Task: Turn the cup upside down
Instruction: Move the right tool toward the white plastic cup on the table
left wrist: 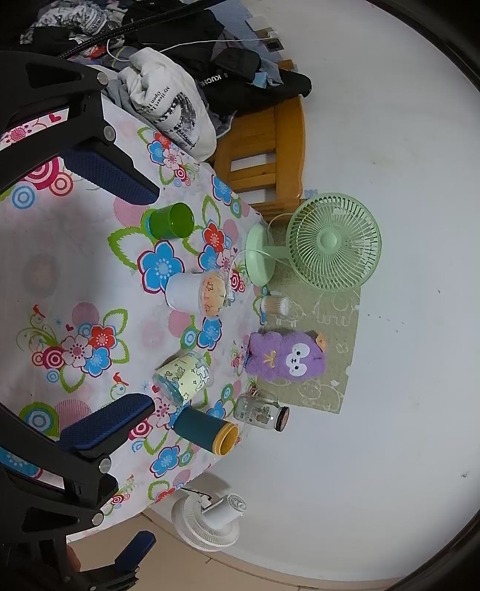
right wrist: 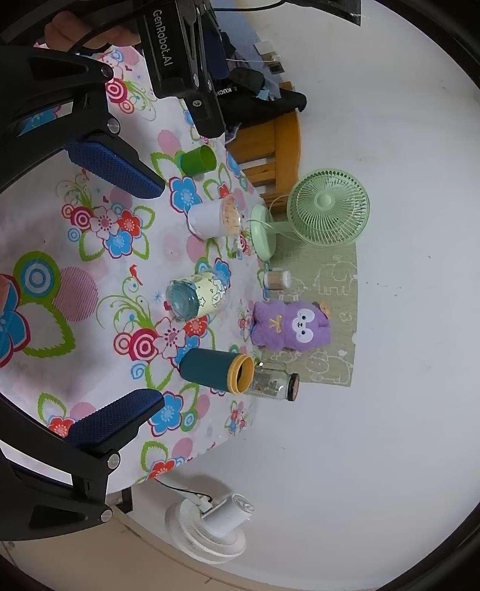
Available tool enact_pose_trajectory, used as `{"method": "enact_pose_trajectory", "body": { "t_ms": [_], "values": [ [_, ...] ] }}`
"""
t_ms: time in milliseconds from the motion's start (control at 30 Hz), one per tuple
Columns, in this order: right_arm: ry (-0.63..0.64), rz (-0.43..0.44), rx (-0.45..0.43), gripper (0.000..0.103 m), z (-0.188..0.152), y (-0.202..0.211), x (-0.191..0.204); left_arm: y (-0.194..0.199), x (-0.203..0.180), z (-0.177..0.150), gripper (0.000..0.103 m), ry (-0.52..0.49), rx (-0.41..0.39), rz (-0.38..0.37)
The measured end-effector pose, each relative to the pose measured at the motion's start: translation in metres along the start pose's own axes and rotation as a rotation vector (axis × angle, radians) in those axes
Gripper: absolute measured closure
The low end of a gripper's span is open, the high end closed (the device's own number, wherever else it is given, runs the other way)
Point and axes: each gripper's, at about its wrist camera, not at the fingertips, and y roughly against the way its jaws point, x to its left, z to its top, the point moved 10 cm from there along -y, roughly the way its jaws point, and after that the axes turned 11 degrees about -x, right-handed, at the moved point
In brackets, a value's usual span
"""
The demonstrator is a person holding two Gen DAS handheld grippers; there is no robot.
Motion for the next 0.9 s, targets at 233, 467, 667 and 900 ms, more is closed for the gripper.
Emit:
{"method": "enact_pose_trajectory", "body": {
  "t_ms": [233,467,667,900],
  "values": [
    [0.005,0.0,-0.003,0.0,0.002,0.0,0.002,0.001,0.006,-0.002,0.0,0.012,0.005,0.004],
    [0.004,0.001,-0.002,0.0,0.001,0.0,0.002,0.001,0.007,-0.001,0.0,0.014,0.007,0.004],
    [0.003,0.031,0.016,0.0,0.0,-0.008,0.009,-0.002,0.014,-0.003,0.0,0.02,0.016,0.023],
    [0.01,0.136,0.07,0.0,0.0,-0.04,0.027,-0.013,0.044,-0.011,0.0,0.052,0.051,0.076]
  ]
}}
